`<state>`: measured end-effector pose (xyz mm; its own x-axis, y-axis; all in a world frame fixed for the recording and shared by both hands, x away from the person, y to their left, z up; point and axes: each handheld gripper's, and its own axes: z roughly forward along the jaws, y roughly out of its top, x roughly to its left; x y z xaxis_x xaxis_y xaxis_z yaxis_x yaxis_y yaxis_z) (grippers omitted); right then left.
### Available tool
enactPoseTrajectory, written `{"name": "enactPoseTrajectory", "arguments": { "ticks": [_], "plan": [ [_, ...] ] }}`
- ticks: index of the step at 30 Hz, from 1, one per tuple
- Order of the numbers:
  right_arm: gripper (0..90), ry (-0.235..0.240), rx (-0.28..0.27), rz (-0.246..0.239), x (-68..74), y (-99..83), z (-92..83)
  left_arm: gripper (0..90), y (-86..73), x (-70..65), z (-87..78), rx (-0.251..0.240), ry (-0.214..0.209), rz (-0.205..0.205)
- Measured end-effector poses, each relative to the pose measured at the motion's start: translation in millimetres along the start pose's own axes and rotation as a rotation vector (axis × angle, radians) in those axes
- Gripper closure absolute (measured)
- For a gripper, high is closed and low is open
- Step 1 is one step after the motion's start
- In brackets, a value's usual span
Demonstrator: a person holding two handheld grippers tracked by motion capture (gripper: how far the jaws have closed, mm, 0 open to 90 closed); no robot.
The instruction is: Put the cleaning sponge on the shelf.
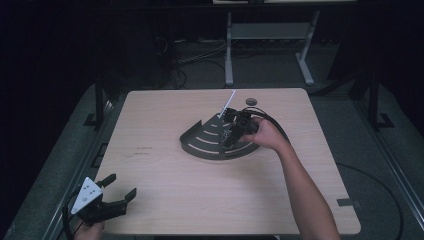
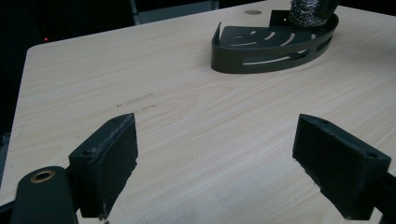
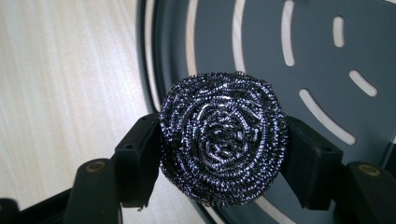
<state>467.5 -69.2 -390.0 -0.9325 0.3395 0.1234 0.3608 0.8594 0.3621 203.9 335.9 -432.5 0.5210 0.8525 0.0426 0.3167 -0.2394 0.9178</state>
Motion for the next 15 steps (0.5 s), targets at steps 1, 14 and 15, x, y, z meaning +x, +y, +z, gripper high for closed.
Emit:
{"name": "enactPoseTrajectory", "arguments": {
  "ticks": [1, 14, 15],
  "plan": [
    [34.1, -0.002, 0.001, 0.001, -1.1, -0.1, 1.2, 13.3, 0.0, -0.1, 0.1, 0.001, 0.0, 0.0],
    [34.0, -0.01, 0.026, 0.028, -9.7, 2.2, 20.8, 13.3, 0.0, 0.1, -0.2, 0.0, -0.001, 0.001],
    [34.0, -0.013, 0.029, 0.032, -10.4, 2.1, 22.1, 13.3, 0.0, 0.1, -0.3, -0.001, -0.001, 0.0]
  ]
}}
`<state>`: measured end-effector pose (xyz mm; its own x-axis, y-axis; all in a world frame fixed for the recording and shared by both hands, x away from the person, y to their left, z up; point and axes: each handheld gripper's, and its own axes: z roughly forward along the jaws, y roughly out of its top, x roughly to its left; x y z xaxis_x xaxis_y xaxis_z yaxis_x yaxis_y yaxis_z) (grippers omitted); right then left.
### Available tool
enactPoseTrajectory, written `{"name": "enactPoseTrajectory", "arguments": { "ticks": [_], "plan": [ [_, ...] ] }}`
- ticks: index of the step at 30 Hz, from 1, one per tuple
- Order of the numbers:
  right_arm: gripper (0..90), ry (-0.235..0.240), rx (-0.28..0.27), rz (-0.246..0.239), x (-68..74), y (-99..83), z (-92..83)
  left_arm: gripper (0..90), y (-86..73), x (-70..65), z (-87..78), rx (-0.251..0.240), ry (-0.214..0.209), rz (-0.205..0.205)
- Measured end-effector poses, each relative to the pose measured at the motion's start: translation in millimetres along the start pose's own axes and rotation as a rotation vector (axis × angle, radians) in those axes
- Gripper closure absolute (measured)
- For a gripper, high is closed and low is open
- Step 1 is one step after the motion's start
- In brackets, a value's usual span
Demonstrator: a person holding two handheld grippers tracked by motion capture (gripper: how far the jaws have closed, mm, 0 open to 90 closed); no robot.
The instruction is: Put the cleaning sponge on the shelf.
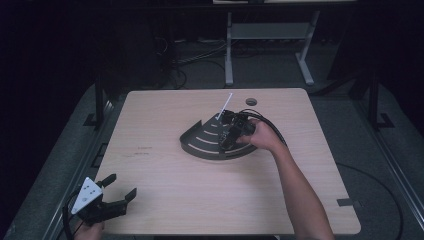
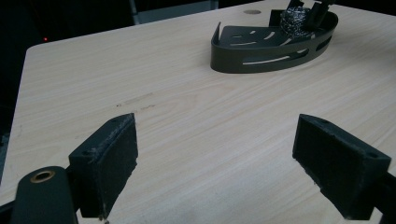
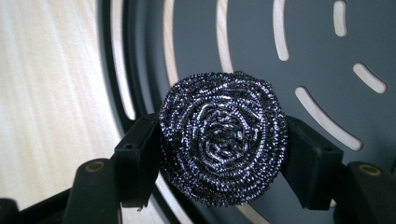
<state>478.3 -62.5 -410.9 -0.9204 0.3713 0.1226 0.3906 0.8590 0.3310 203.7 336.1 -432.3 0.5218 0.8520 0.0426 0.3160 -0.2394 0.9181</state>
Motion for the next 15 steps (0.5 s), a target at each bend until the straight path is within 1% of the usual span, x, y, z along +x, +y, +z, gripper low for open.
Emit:
{"name": "enactPoseTrajectory", "arguments": {
  "ticks": [4, 8, 15],
  "plan": [
    [34.0, -0.002, 0.011, 0.007, -2.8, -1.1, 5.0, 13.3, -0.2, 0.2, 0.4, 0.0, -0.001, 0.0],
    [34.0, 0.004, 0.001, 0.022, -6.1, -3.9, 9.2, 13.3, 0.0, -0.1, 0.7, 0.0, -0.003, 0.001],
    [33.8, 0.003, 0.005, 0.045, -10.0, -9.7, 16.2, 13.3, 0.1, -0.3, 1.0, 0.002, -0.003, 0.003]
  ]
}}
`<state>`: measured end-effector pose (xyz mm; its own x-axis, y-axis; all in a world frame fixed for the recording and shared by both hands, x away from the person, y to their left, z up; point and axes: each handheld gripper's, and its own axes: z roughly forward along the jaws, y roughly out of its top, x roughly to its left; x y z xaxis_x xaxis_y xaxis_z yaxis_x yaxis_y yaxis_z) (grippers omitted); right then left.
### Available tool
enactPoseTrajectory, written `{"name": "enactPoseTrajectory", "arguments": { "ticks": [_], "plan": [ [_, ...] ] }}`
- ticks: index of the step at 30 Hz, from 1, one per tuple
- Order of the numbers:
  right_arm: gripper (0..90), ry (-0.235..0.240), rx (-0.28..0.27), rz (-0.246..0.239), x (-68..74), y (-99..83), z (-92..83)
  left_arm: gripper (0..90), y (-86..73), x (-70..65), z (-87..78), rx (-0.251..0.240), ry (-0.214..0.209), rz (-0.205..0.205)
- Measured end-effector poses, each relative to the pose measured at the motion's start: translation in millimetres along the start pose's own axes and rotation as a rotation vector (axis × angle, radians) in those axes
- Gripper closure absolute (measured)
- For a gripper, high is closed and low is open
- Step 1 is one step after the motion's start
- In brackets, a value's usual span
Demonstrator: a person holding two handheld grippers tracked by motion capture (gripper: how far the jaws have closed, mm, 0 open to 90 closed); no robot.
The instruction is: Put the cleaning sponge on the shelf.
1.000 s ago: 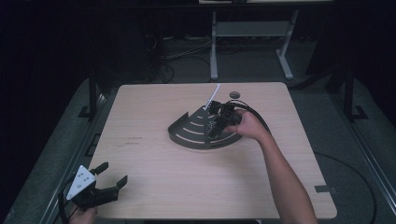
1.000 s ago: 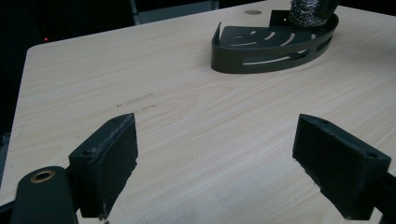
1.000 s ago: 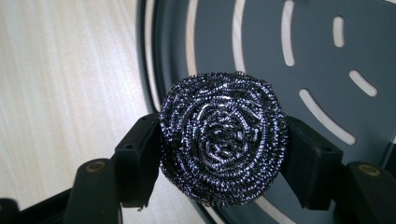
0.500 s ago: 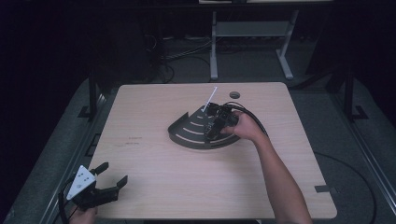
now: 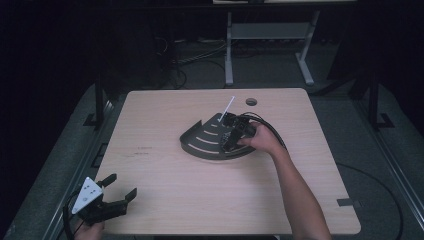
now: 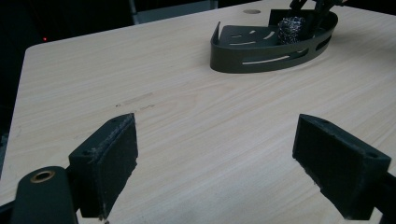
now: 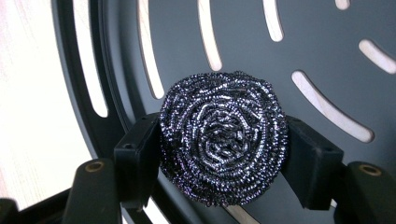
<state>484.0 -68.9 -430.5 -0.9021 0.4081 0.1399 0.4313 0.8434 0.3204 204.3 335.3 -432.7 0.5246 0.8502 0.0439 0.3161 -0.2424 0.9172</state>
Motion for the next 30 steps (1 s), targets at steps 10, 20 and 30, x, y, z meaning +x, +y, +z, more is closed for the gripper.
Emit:
{"name": "enactPoseTrajectory", "arguments": {
  "ticks": [10, 20, 30],
  "plan": [
    [33.5, 0.001, 0.01, 0.014, -1.5, 1.2, 4.7, 13.3, 0.0, 0.0, -0.8, -0.003, 0.002, 0.0],
    [32.6, -0.008, 0.009, 0.01, -0.3, 2.1, 4.5, 13.3, 0.3, -0.2, -1.2, -0.004, 0.003, -0.003],
    [28.1, -0.006, 0.005, 0.017, -0.9, 1.0, 1.7, 13.3, 0.8, -1.1, -0.6, -0.002, 0.002, 0.002]
  ]
}}
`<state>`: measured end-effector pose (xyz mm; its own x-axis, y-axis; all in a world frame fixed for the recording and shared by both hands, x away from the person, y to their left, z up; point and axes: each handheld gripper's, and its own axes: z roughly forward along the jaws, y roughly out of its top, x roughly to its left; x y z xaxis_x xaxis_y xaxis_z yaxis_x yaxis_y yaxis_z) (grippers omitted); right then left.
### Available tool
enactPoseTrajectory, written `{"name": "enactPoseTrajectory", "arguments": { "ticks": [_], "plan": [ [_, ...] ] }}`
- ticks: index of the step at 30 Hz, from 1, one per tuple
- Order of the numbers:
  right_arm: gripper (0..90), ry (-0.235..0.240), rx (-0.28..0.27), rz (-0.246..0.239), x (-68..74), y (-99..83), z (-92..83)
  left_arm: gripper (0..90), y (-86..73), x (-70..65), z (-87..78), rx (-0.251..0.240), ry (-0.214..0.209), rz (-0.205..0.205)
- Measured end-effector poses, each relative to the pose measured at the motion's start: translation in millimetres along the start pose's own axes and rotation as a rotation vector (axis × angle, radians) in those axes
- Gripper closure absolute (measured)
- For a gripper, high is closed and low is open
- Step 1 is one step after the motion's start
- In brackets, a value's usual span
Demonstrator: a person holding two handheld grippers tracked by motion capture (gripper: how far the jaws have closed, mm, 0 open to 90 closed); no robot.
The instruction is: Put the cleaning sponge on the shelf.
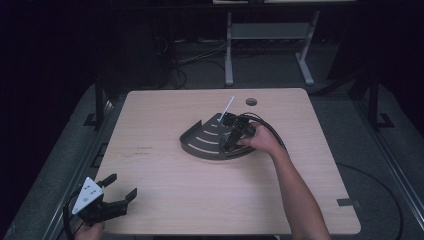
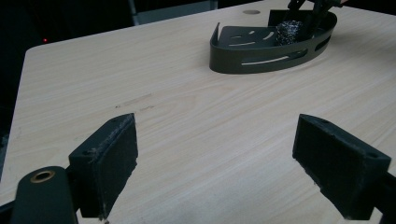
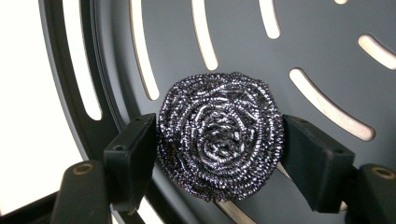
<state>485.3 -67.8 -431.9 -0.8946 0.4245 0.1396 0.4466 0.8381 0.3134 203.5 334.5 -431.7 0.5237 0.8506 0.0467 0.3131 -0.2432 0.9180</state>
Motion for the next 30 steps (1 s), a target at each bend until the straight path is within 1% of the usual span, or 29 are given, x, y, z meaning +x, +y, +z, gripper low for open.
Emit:
{"name": "enactPoseTrajectory", "arguments": {
  "ticks": [7, 12, 13, 17, 23, 27, 30],
  "plan": [
    [25.8, 0.008, -0.014, 0.007, -0.2, -0.2, -2.9, 13.3, 0.1, -0.1, 0.7, 0.002, 0.0, -0.001],
    [22.8, 0.002, -0.026, 0.006, 0.8, 0.5, -6.0, 13.3, 0.0, -0.1, 0.7, 0.001, 0.001, -0.004],
    [22.5, 0.005, -0.027, 0.012, 1.5, 0.6, -7.3, 13.3, 0.1, -0.1, 0.9, 0.002, 0.0, -0.003],
    [22.3, 0.007, -0.032, 0.007, 2.9, 0.2, -10.7, 13.3, 0.0, -0.9, 1.6, 0.005, 0.0, 0.0],
    [21.6, 0.008, -0.042, 0.013, 3.8, -2.2, -17.4, 13.3, 0.3, -0.6, 1.3, 0.002, 0.0, -0.001],
    [21.6, 0.003, -0.046, 0.004, 6.2, -3.1, -21.9, 13.3, 0.4, -1.0, 1.8, 0.005, -0.003, 0.005],
    [21.6, 0.002, -0.05, 0.007, 7.2, -3.4, -24.8, 13.3, -0.1, -1.1, 0.9, 0.003, -0.001, 0.0]
  ]
}}
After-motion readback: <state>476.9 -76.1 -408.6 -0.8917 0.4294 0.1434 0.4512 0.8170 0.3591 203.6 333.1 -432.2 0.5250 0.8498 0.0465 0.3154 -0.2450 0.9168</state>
